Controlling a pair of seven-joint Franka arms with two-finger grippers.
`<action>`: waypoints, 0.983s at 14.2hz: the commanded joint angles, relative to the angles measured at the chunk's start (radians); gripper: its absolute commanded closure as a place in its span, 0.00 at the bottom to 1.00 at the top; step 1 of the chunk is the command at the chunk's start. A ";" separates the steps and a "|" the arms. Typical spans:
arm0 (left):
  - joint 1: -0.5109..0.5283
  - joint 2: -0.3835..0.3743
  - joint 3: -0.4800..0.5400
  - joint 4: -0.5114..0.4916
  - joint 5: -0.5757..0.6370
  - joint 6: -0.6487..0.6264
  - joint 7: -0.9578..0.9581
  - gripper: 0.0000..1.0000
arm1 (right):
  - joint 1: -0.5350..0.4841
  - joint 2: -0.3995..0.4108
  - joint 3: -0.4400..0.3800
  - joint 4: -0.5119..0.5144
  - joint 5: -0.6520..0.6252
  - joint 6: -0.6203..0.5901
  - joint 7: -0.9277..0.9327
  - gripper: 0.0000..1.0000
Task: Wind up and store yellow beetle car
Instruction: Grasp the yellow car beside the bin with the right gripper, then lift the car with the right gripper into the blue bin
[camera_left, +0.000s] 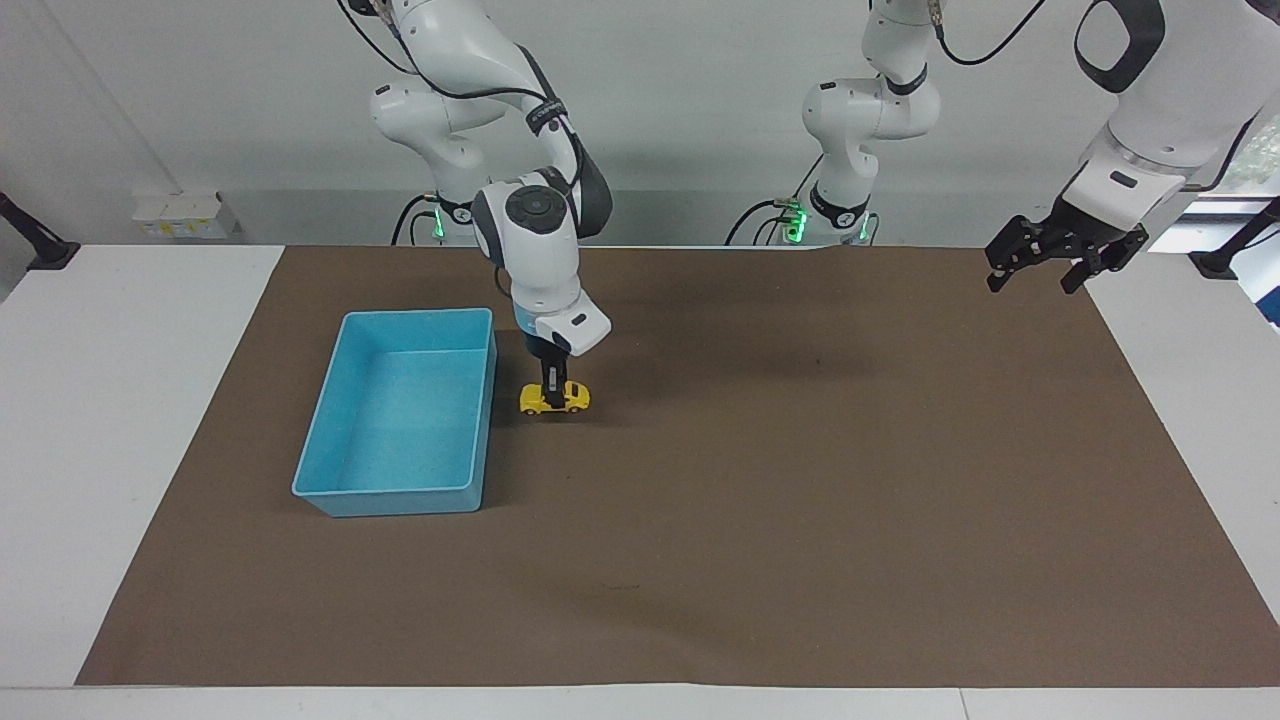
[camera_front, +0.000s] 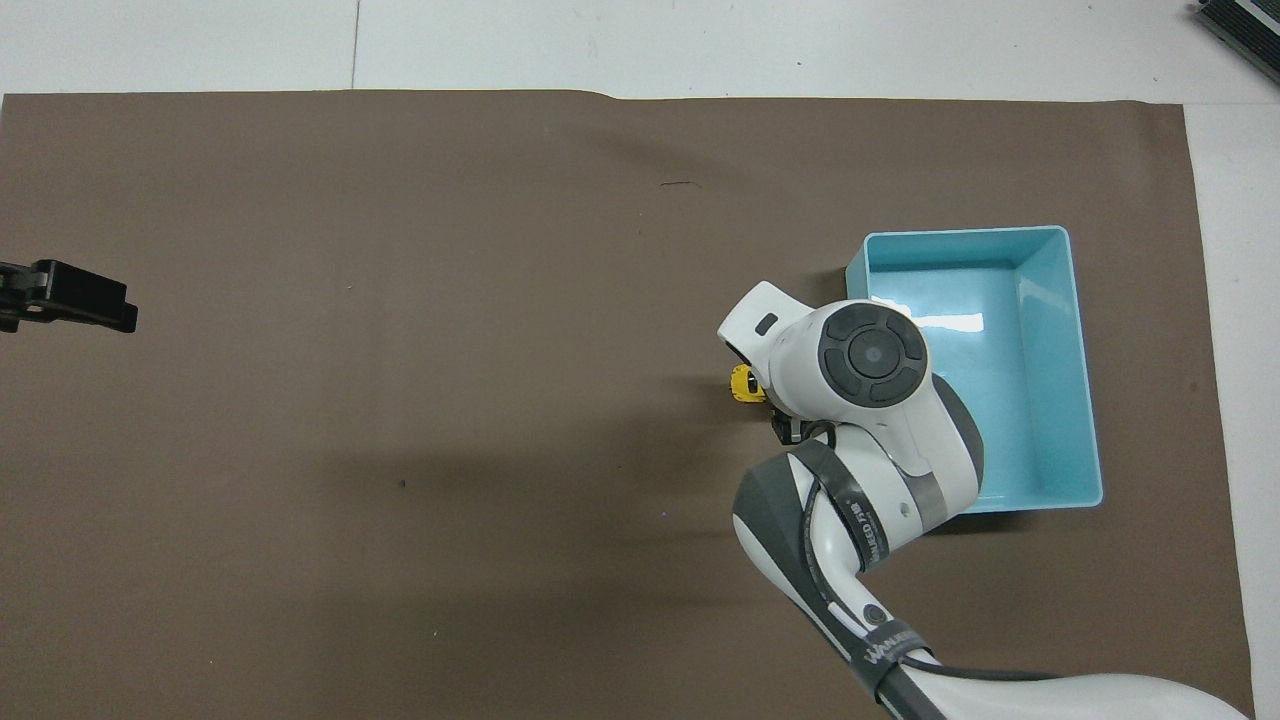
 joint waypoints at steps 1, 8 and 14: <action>0.015 -0.024 -0.009 -0.026 -0.012 -0.004 0.000 0.00 | -0.022 -0.011 0.000 0.123 -0.002 -0.188 0.015 1.00; 0.015 -0.024 -0.009 -0.026 -0.012 -0.004 0.000 0.00 | -0.150 -0.072 -0.013 0.162 0.000 -0.314 -0.146 1.00; 0.015 -0.024 -0.009 -0.026 -0.012 -0.004 0.000 0.00 | -0.300 -0.109 -0.013 0.076 -0.003 -0.305 -0.330 1.00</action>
